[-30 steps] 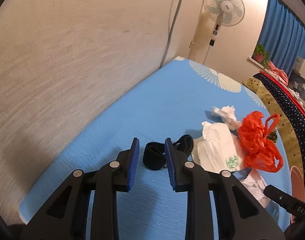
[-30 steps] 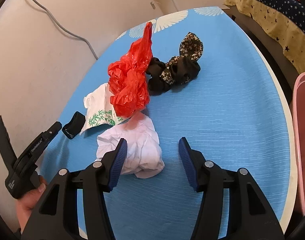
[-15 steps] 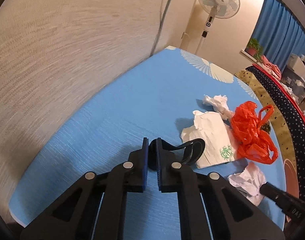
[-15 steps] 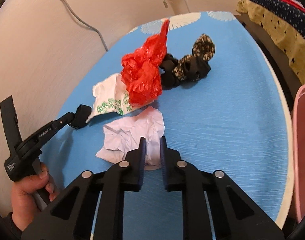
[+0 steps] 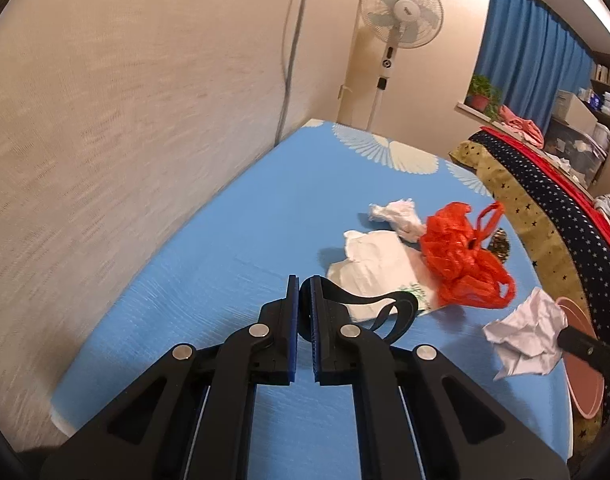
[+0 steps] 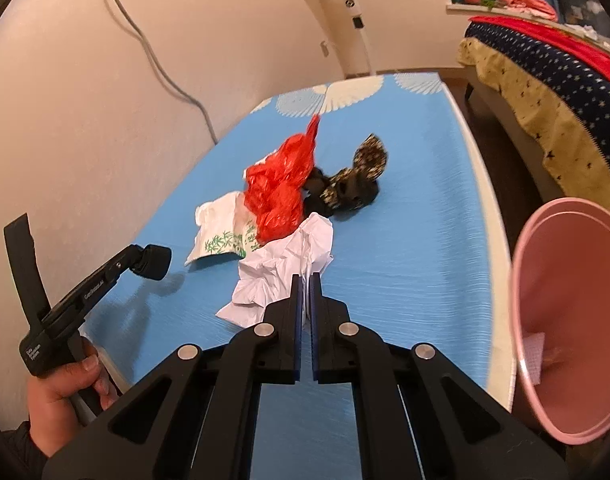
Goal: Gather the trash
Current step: 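Grasp the black elastic band with the left tool while the right tool grasps crumpled white paper, then carry the band and paper over the pink wastebasket and open both tools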
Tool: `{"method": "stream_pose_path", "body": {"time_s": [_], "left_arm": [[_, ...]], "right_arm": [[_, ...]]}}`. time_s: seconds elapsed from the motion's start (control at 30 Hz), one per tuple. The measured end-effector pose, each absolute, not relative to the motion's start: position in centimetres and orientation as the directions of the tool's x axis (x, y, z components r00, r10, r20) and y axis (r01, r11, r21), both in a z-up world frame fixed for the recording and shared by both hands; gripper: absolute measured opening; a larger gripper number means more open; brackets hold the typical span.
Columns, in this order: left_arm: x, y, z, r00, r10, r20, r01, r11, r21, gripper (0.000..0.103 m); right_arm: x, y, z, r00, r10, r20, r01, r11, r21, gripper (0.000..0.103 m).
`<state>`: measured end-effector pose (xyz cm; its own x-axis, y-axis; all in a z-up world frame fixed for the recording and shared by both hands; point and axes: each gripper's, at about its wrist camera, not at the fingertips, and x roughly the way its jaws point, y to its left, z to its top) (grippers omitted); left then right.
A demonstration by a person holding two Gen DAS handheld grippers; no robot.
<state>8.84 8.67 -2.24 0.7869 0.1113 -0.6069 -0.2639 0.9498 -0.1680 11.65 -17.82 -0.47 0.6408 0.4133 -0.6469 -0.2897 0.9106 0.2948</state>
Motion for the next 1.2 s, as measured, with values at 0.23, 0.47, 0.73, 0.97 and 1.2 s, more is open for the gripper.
{"method": "stream_pose_path", "body": {"time_s": [0.23,0.47,0.73,0.97,1.2], "left_arm": [[7.5,7.6,-1.0,0.806,0.091,-0.585,-0.226,0.961,-0.161,0.005],[6.2,6.6,0.1,0.826,0.066,-0.560,-0.185,0.970,-0.158,0.005],[5.2,5.3,1.2,0.838,0.045,-0.543,-0.161,0.972,-0.169,0.005],[4.7,3.8,2.1,0.849,0.013,-0.528,-0.127,0.975,-0.180,0.005],[5.1,1.5,2.7,0.851,-0.026,-0.524,-0.080,0.980,-0.180,0.005]], "right_arm": [[9.7,-19.1,1.7,0.700,0.374,-0.609,-0.280,0.927,0.249,0.004],[8.2,-20.1,3.3,0.736,0.349,-0.580,-0.267,0.937,0.226,0.004],[7.1,-21.4,4.7,0.770,0.321,-0.551,-0.243,0.947,0.212,0.004],[6.6,-22.6,5.5,0.796,0.264,-0.544,-0.204,0.964,0.168,0.004],[5.9,-24.5,6.7,0.819,0.199,-0.538,-0.151,0.980,0.133,0.004]]}}
